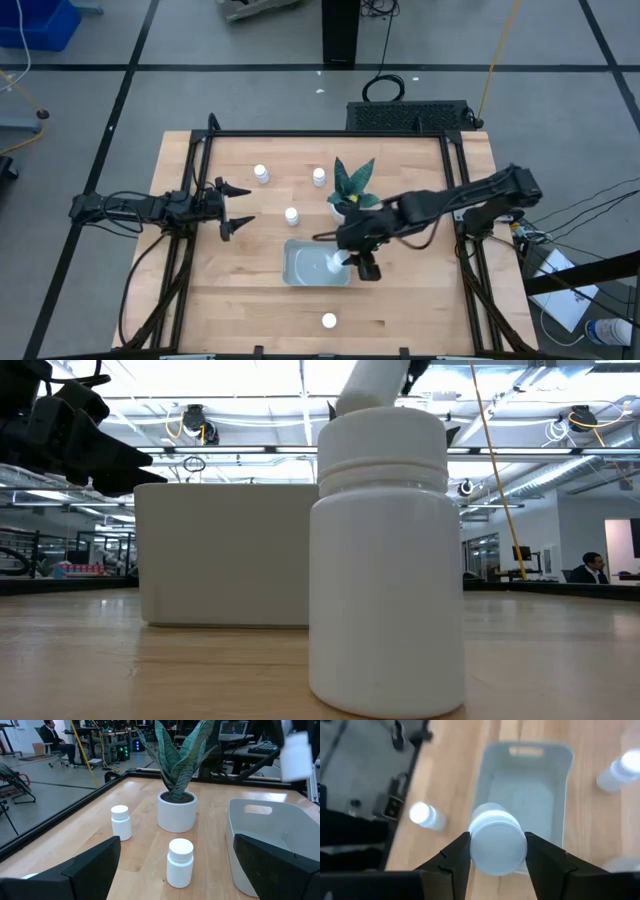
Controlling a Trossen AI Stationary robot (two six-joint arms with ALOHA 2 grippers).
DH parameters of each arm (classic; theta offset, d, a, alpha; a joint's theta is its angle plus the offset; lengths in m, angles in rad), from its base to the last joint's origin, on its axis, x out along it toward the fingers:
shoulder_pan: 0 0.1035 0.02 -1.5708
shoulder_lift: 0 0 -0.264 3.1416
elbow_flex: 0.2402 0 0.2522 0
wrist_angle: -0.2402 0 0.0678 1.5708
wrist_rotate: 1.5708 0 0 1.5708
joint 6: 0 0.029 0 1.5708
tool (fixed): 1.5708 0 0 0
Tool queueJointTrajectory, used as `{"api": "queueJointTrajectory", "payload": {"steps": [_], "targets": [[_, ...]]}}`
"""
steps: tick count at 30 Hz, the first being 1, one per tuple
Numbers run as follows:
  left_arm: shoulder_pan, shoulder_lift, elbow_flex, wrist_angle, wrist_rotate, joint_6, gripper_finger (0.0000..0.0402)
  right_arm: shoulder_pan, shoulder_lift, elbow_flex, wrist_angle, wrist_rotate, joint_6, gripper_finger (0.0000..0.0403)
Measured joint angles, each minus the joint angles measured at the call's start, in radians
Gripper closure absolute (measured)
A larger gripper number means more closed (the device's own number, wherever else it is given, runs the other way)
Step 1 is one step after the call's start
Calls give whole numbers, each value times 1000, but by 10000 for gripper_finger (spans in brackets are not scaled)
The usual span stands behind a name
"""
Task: Pick and place pill bottles into a basket
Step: Put the white pill bottle into the white bin
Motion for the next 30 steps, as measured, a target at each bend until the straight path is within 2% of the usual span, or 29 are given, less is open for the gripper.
{"api": "queueJointTrajectory", "payload": {"steps": [4,20,24,30], "targets": [[0,0,0,0,0,0,7,3,64,0,-43,55,-33,250],[0,0,0,0,0,0,7,-6,219,3,-15,124,-73,253],[0,0,0,0,0,0,7,-11,257,42,-46,158,-93,250],[0,0,0,0,0,0,7,-16,344,146,-144,155,-140,253]]}}
